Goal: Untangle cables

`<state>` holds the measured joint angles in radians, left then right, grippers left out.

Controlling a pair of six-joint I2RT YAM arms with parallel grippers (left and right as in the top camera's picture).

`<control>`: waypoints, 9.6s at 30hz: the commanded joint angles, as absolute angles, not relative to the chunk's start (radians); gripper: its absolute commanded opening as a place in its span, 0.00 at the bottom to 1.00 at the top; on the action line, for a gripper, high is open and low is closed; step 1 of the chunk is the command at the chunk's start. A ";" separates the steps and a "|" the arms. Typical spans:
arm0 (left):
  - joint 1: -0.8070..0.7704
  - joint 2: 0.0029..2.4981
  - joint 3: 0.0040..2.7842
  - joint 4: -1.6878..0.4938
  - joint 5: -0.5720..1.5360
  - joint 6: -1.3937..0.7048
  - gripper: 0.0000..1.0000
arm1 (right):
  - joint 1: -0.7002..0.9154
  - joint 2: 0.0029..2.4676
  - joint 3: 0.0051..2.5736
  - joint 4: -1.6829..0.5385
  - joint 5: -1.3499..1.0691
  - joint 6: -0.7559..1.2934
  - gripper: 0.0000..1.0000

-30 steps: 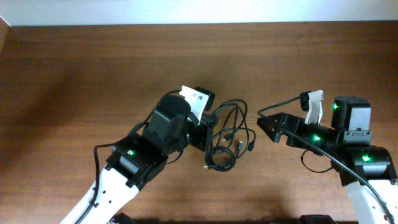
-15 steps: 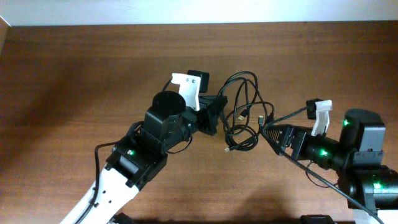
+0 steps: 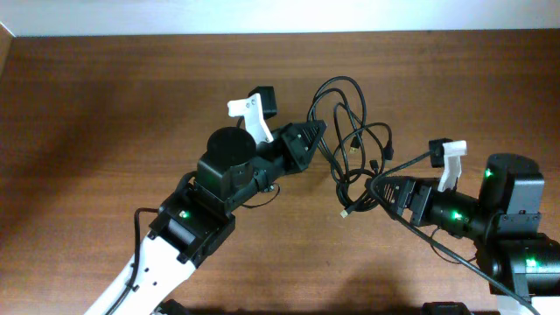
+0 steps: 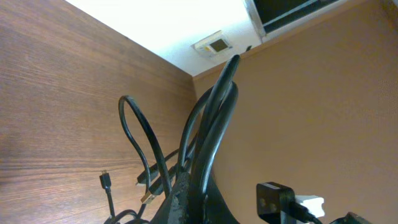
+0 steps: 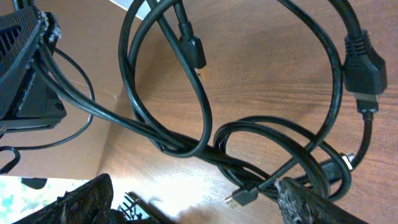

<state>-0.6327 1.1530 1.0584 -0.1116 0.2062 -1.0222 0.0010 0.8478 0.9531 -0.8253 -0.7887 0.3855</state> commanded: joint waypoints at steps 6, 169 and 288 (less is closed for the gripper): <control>-0.645 1.146 1.078 -0.043 0.300 -1.092 0.00 | 0.006 0.871 0.973 -0.778 -0.801 0.374 0.82; -0.717 1.342 1.078 -0.825 -0.433 -0.693 0.00 | 0.006 0.985 0.973 -0.770 -0.542 0.374 0.99; -0.717 1.054 1.096 -0.647 -0.139 -0.972 0.99 | 0.071 1.230 0.972 -0.626 -0.839 0.716 0.04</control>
<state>-0.7204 1.0695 1.0866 -0.6067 -0.2272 -0.9802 0.0666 1.2289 0.9592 -0.6525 -0.8284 0.7261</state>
